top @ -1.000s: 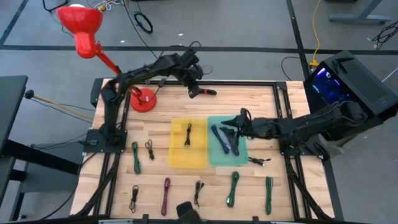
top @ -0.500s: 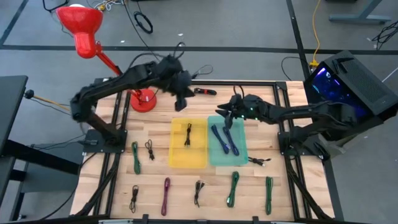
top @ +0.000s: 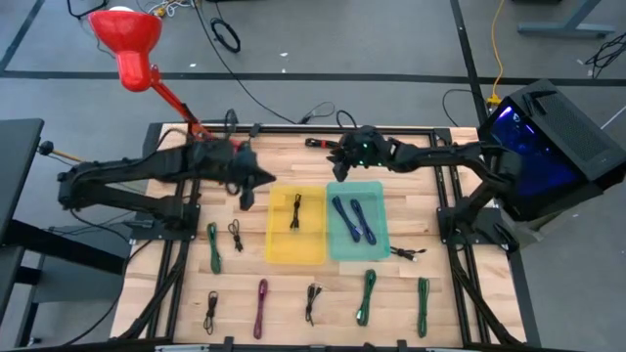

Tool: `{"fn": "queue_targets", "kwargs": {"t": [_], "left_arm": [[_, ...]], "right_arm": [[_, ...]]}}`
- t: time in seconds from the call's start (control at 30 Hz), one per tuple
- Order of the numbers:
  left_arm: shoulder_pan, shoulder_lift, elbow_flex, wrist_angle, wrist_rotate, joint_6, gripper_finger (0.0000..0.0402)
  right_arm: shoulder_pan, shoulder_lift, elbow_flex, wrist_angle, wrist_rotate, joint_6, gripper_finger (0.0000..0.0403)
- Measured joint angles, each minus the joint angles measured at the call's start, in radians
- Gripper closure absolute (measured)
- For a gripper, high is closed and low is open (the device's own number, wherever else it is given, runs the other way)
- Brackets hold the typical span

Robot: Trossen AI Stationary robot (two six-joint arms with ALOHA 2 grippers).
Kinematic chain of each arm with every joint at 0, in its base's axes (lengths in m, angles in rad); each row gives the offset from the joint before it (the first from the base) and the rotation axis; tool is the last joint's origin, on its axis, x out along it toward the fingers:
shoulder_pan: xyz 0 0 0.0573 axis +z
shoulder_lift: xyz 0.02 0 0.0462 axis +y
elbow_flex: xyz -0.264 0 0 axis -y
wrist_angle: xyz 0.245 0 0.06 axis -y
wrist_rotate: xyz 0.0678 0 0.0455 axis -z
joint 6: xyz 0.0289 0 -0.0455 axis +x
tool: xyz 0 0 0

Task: Pick & Place USB Port
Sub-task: Put the black charger cable into the yellow bin

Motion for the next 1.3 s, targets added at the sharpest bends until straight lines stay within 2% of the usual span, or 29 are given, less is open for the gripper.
{"fn": "queue_targets", "kwargs": {"t": [0.1, 0.2, 0.27, 0.37, 0.53, 0.67, 0.77, 0.87, 1.13, 1.3], "left_arm": [[-0.048, -0.086, -0.108, 0.064, -0.009, -0.050, 0.0383], [-0.090, -0.149, -0.200, 0.122, -0.016, -0.069, 0.0383], [-0.110, -0.181, -0.248, 0.164, -0.031, -0.076, 0.0383], [-0.135, -0.208, -0.300, 0.214, -0.049, -0.084, 0.0383], [-0.152, -0.214, -0.340, 0.292, -0.075, -0.085, 0.0383], [-0.156, -0.213, -0.360, 0.376, -0.075, -0.056, 0.0383], [-0.156, -0.213, -0.360, 0.392, -0.075, -0.041, 0.0383], [-0.156, -0.213, -0.360, 0.393, -0.075, -0.041, 0.0383], [-0.156, -0.213, -0.360, 0.391, -0.072, -0.036, 0.0383], [-0.156, -0.213, -0.360, 0.385, -0.072, -0.022, 0.0383]], "right_arm": [[-0.030, 0.036, 0.025, -0.014, 0.005, -0.001, 0.0317], [-0.069, 0.064, 0.028, -0.018, -0.051, 0.010, 0.0344], [-0.096, 0.080, 0.034, -0.039, -0.081, 0.011, 0.0348], [-0.133, 0.100, 0.036, -0.061, -0.101, -0.001, 0.0331], [-0.172, 0.131, 0.037, -0.039, -0.100, 0.000, 0.0266], [-0.180, 0.158, 0.037, -0.042, -0.026, -0.007, 0.0218], [-0.182, 0.176, 0.043, -0.042, 0.006, -0.010, 0.0197], [-0.182, 0.204, 0.089, -0.070, 0.037, -0.019, 0.0191], [-0.180, 0.351, 0.299, -0.303, 0.090, -0.091, 0.0202], [-0.175, 0.390, 0.362, -0.376, 0.131, -0.123, 0.0204]]}}
